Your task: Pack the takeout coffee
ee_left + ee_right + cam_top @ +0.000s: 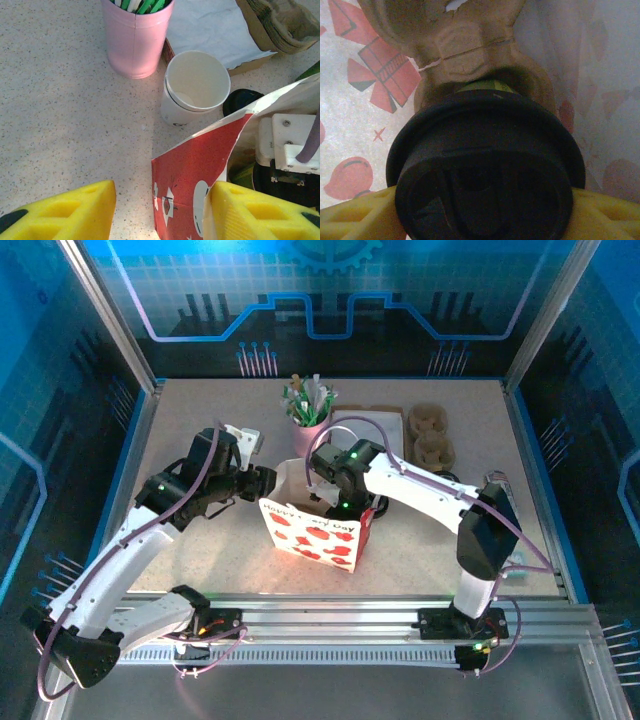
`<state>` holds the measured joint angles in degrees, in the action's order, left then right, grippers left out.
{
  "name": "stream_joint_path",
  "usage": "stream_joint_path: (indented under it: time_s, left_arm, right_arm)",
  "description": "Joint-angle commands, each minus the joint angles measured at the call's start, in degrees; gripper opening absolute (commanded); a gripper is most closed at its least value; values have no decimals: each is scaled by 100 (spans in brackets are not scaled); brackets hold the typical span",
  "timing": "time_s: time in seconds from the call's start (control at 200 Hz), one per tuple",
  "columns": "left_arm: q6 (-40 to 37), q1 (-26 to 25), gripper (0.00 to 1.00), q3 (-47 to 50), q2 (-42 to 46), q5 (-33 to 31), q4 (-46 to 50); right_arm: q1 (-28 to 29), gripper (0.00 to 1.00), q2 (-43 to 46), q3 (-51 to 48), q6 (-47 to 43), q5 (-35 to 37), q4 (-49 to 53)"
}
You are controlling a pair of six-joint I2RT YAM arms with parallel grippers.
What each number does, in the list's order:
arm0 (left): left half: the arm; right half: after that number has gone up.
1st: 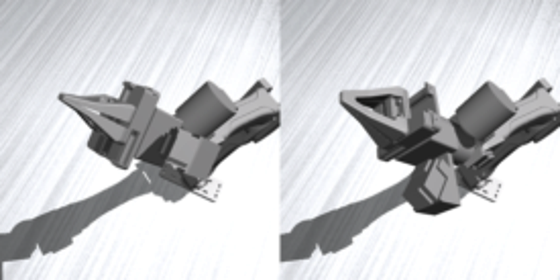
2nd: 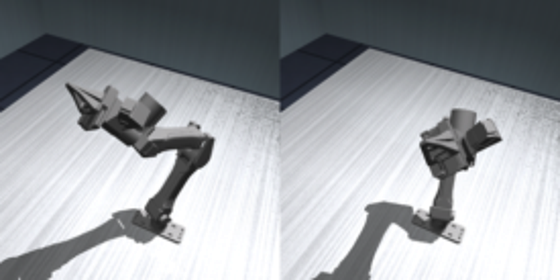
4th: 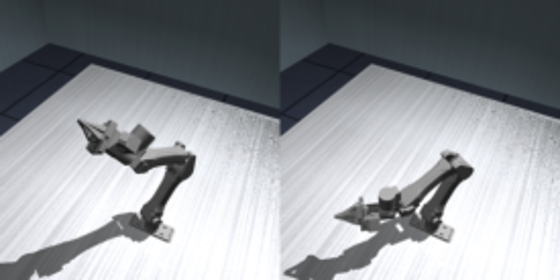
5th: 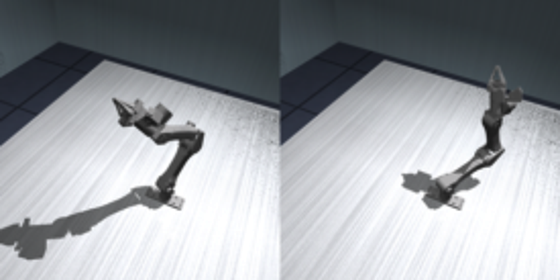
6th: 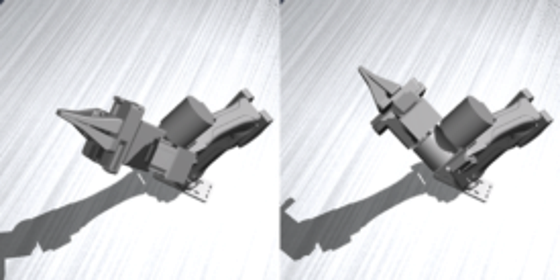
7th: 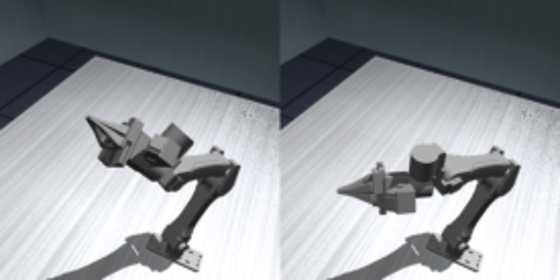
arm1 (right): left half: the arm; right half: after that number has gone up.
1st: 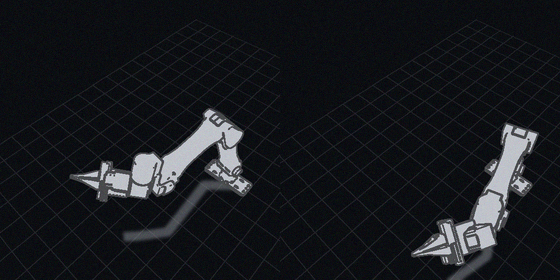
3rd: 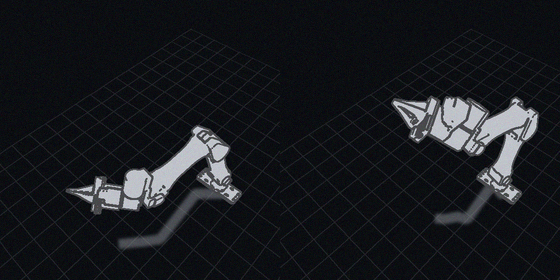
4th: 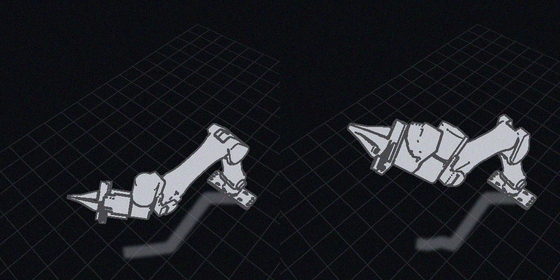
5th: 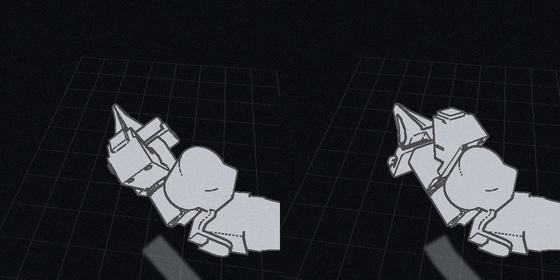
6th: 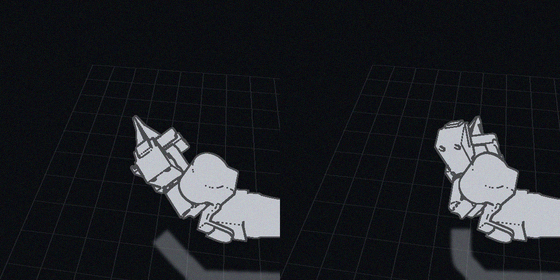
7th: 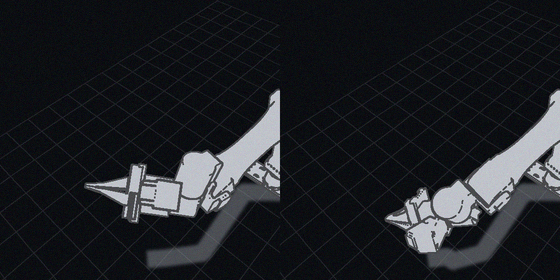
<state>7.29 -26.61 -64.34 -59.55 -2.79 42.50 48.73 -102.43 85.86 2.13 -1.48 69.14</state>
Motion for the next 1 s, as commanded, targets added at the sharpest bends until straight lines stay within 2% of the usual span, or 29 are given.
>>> stream_joint_path:
  time_s: [0.0, 0.22, 0.991]
  left_arm:
    - [-129, 24, 54, 44, 20, -9, 13]
    - [-131, 24, 54, 44, 9, -10, 20]
    - [-123, 24, 54, 26, -9, 28, 35]
  right_arm:
    - [22, 76, -630, -478, 108, 79, -121]
    - [17, 81, -581, -450, 116, 101, -95]
    - [61, 89, -480, -369, 104, 68, -24]
